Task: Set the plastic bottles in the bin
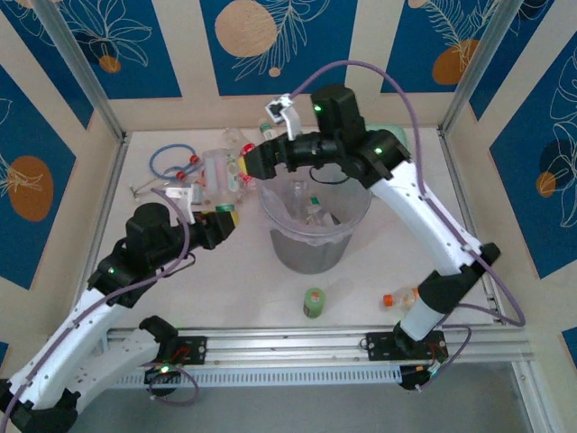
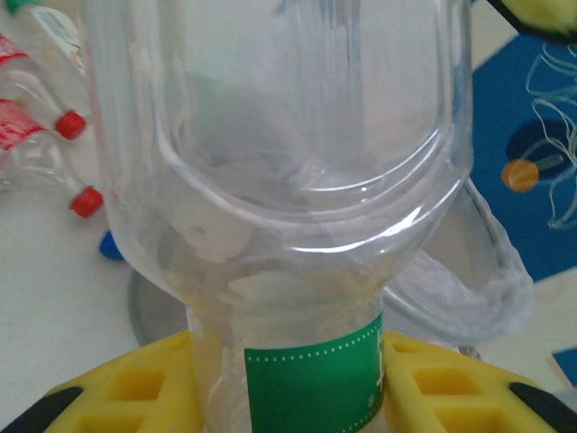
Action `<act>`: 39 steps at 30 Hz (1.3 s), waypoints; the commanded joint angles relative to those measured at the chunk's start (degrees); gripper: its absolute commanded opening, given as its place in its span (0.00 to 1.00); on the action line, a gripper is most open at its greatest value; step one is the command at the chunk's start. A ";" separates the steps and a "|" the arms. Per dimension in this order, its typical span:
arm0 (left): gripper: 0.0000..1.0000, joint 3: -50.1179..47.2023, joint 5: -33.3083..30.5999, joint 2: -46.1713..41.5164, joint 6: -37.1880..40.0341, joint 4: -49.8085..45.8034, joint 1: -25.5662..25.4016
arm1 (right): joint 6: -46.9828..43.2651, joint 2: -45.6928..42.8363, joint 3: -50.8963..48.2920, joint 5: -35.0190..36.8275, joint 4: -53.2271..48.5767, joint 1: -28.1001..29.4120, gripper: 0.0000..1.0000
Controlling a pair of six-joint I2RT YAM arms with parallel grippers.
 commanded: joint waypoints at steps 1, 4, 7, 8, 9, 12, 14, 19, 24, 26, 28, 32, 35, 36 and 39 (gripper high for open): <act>0.07 2.38 -1.61 1.78 4.58 2.21 -2.89 | -2.20 2.97 4.37 2.55 -4.37 1.12 0.96; 0.07 2.07 -2.34 2.73 5.04 4.16 -4.53 | -1.06 4.65 4.25 0.77 -3.58 1.42 0.96; 0.08 1.36 -3.11 3.01 5.36 5.88 -5.14 | -0.22 5.70 3.69 0.35 -3.20 1.31 0.92; 0.08 1.25 -3.48 2.92 5.40 6.09 -5.22 | -0.25 6.03 3.64 0.44 -3.35 1.29 0.90; 0.08 1.17 -3.84 2.84 5.52 6.19 -5.22 | -0.41 6.33 3.64 0.40 -3.49 1.22 0.87; 0.08 1.24 -4.22 2.57 5.46 6.59 -5.27 | -0.18 6.84 3.56 0.20 -3.43 0.93 0.84; 0.08 1.34 -4.86 2.26 5.53 6.94 -5.31 | 0.16 7.51 3.97 0.63 -4.42 0.51 0.85; 0.09 0.98 -6.91 2.26 6.04 7.99 -5.27 | 0.91 8.09 2.95 0.29 -5.19 -0.32 0.94; 0.10 0.63 -8.17 2.35 6.40 8.63 -5.31 | 1.60 8.53 3.06 -1.29 -4.39 -0.38 0.87; 0.10 0.66 -8.00 2.39 6.15 8.55 -5.29 | 1.90 8.86 3.57 -2.19 -3.95 -0.34 0.78; 0.11 0.65 -7.91 2.30 6.08 8.26 -5.27 | 1.90 9.30 4.48 -2.46 -4.22 -0.31 0.70; 0.18 0.32 -8.31 2.21 6.20 8.37 -5.31 | 1.42 9.16 5.43 -2.36 -4.22 -0.36 0.56; 0.52 -0.03 -8.87 2.21 6.58 8.90 -5.31 | 0.43 8.89 6.83 -2.36 -4.93 -0.43 0.49; 0.64 -0.07 -9.41 2.17 6.61 8.91 -5.30 | -0.14 8.89 8.00 -2.27 -5.77 -0.52 0.46; 0.84 -0.07 -10.23 1.66 6.61 8.36 -5.26 | -1.41 8.16 10.66 -1.12 -7.17 -0.85 0.42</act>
